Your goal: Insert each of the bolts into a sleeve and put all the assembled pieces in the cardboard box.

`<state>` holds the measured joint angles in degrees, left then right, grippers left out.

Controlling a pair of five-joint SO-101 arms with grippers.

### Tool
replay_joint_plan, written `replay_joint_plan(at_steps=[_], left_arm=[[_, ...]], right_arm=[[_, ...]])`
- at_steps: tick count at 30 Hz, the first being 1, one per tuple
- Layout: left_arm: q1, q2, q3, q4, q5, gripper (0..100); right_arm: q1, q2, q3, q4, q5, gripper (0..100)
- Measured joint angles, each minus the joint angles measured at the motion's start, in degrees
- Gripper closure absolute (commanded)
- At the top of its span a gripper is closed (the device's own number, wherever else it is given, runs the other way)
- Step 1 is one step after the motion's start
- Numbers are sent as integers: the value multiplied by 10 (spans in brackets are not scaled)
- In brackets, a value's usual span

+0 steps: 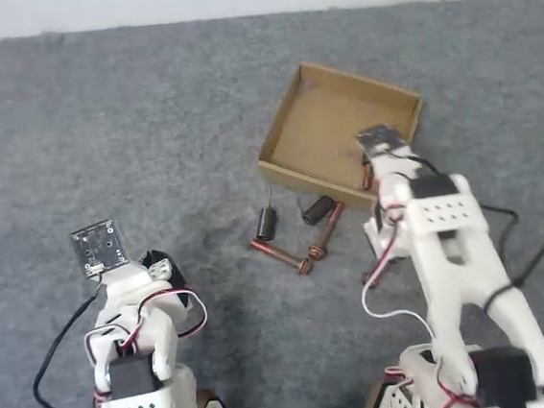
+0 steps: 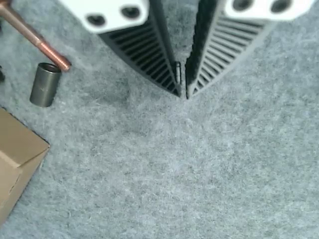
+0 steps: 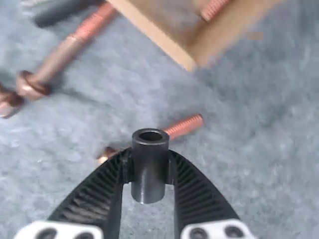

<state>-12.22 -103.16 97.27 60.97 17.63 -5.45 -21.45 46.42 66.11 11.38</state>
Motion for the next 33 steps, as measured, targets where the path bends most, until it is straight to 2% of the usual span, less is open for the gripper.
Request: replay_joint_plan(at_steps=[8,14,18,24,27,29,33], left_arm=[[0,0,0,0,0,988],[0,0,0,0,0,987],[-3,0,0,0,0,983],[-7,0,0,0,-18,854],[-19,0,0,0,-30,834],[-25,0,0,0,-32,862],[-25,0,0,-6,-64,998]], right_arm=[[129,-60,98,-62,-7,991],[229,-78,170,-145,-7,991],[236,-79,178,-156,-7,991],[236,-80,179,-162,-7,991],[236,-80,179,-162,-7,991],[236,-80,179,-162,-7,991],[236,-80,179,-162,-7,991]])
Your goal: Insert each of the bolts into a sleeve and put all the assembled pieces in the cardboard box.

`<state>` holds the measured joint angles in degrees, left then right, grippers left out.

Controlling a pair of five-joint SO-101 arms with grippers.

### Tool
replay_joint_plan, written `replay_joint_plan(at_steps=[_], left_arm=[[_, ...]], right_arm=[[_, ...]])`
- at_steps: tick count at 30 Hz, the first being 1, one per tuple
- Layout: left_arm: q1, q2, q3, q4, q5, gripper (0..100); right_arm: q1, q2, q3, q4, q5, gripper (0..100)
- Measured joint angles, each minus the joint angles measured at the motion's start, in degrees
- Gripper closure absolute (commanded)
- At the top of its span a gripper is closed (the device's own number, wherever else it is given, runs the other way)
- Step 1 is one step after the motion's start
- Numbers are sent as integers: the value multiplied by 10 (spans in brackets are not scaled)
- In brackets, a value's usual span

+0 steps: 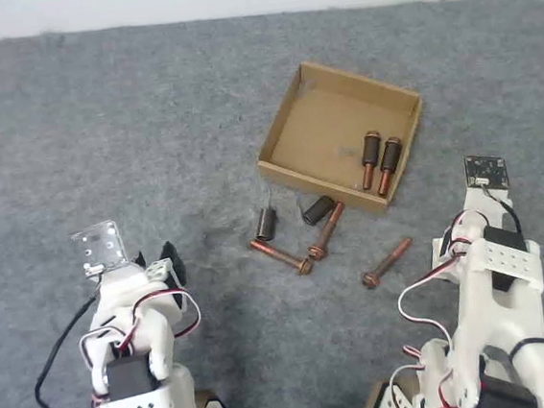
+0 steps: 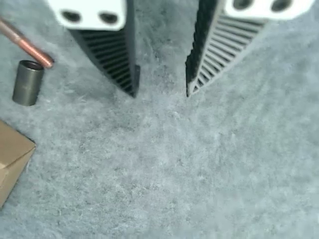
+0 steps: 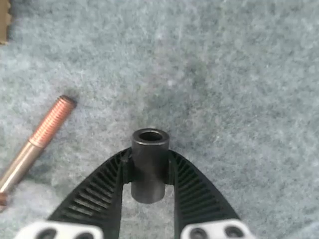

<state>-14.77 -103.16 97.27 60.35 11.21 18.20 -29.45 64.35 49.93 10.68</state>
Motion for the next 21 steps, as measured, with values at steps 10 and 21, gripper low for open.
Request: replay_joint_plan(at_steps=[10,21], left_arm=[[-1,0,-72,-6,-87,991],[42,134,-277,76,-133,988]], right_arm=[[0,0,0,0,0,991],[0,0,0,0,0,991]])
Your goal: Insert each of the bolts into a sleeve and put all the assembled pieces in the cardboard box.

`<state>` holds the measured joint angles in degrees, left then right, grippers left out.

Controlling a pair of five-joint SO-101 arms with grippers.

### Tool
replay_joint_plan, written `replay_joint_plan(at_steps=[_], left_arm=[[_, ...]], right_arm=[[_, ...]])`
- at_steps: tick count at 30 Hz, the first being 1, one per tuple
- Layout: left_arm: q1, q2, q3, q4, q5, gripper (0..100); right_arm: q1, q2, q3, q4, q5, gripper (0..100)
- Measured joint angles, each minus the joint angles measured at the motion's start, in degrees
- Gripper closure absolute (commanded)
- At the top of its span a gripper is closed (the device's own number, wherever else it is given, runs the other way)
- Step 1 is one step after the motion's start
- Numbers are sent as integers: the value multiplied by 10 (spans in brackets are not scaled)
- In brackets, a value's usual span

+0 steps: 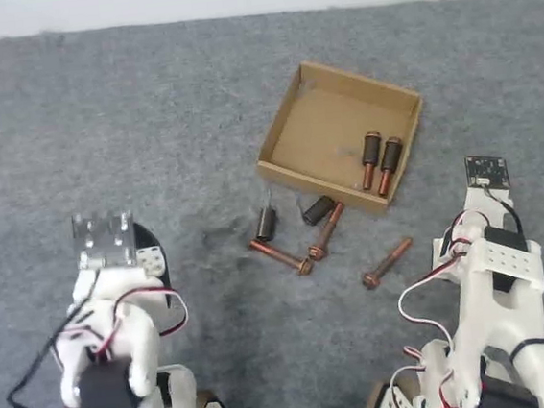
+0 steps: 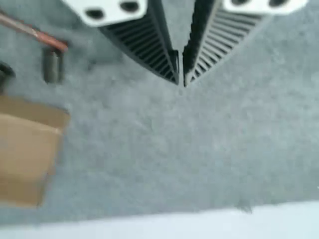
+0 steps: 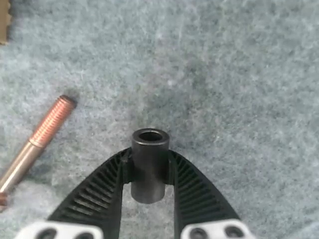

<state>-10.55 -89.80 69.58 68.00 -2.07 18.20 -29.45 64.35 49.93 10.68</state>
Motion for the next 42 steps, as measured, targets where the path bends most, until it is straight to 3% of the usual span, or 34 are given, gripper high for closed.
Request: replay_joint_plan(at_steps=[6,13,21,28,37,42], left_arm=[[65,229,-196,98,-34,988],[113,403,-304,121,-211,988],[168,436,-243,65,-338,988],[267,437,-149,53,-475,987],[369,440,-135,53,-536,925],[382,440,-135,45,-541,895]], right_arm=[[0,0,0,0,0,991],[0,0,0,0,0,991],[0,0,0,0,0,991],[0,0,0,0,0,991],[0,0,2,0,0,991],[0,0,2,0,0,991]])
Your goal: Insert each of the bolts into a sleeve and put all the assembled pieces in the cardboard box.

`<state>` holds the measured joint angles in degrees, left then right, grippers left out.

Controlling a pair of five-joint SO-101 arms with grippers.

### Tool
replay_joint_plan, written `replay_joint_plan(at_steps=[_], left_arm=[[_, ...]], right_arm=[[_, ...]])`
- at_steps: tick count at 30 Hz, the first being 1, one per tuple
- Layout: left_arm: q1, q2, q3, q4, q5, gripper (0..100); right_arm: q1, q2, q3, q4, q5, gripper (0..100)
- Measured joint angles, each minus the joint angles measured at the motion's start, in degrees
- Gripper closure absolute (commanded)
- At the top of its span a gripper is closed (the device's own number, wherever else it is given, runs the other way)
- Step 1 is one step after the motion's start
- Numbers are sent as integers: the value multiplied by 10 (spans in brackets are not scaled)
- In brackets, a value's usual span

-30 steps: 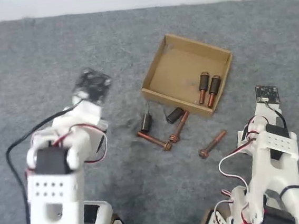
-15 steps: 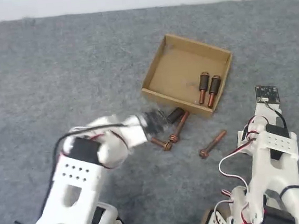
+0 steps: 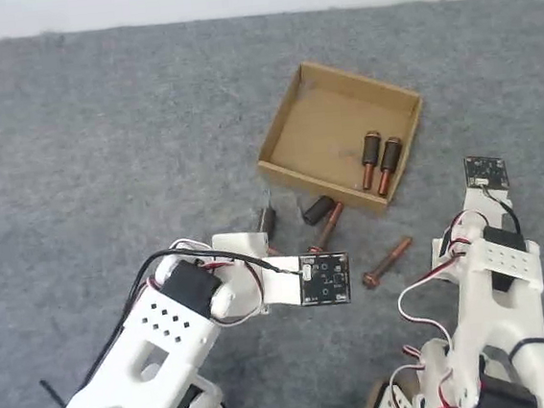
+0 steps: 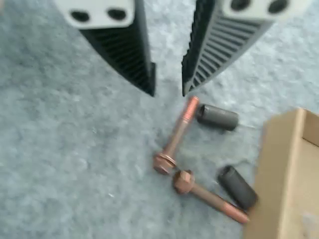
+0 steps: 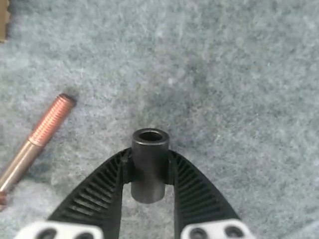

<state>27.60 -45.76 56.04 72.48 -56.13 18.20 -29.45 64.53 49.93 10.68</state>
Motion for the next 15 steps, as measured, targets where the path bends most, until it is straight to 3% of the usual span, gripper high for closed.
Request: replay_joint_plan(at_steps=[9,15], left_arm=[[18,9,0,-55,-8,895],[21,177,-71,-70,-7,894]], right_arm=[[0,0,0,0,0,991],[0,0,0,0,23,991]])
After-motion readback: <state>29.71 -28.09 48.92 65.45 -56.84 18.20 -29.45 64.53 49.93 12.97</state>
